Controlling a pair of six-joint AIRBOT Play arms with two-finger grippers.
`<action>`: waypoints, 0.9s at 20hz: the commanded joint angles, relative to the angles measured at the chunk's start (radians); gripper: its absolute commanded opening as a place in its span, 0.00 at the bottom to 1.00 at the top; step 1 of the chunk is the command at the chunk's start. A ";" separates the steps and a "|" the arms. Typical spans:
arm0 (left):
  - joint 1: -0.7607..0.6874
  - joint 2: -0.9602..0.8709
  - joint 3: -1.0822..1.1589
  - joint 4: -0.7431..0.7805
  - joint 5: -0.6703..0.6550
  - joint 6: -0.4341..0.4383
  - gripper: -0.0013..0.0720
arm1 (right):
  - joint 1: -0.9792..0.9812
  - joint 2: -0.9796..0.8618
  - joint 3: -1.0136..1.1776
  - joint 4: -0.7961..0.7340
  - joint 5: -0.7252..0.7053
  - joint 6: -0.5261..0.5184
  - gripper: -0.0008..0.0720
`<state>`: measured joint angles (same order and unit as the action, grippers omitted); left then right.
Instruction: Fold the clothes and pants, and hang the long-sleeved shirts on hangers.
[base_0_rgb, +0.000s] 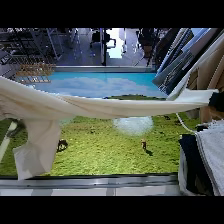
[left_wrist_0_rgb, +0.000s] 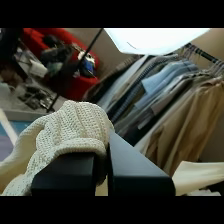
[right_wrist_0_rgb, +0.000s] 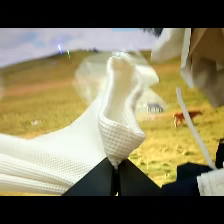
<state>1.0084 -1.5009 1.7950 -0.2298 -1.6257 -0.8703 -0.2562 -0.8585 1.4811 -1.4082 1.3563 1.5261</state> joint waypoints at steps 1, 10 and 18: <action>-0.015 -0.061 0.000 0.028 -0.083 -0.047 0.04 | 0.001 0.001 -0.068 -0.008 0.016 -0.002 0.04; 0.083 -0.085 -0.001 0.148 -0.122 -0.084 0.04 | 0.002 -0.006 -0.082 0.053 0.061 0.000 0.04; 0.002 -0.286 -0.001 0.507 -0.079 -0.097 0.04 | 0.008 -0.233 -0.401 0.258 -0.380 0.037 0.04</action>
<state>1.0424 -1.7138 1.7935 0.2028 -1.7287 -0.9600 -0.2535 -1.0080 1.1770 -1.2545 1.2434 1.5517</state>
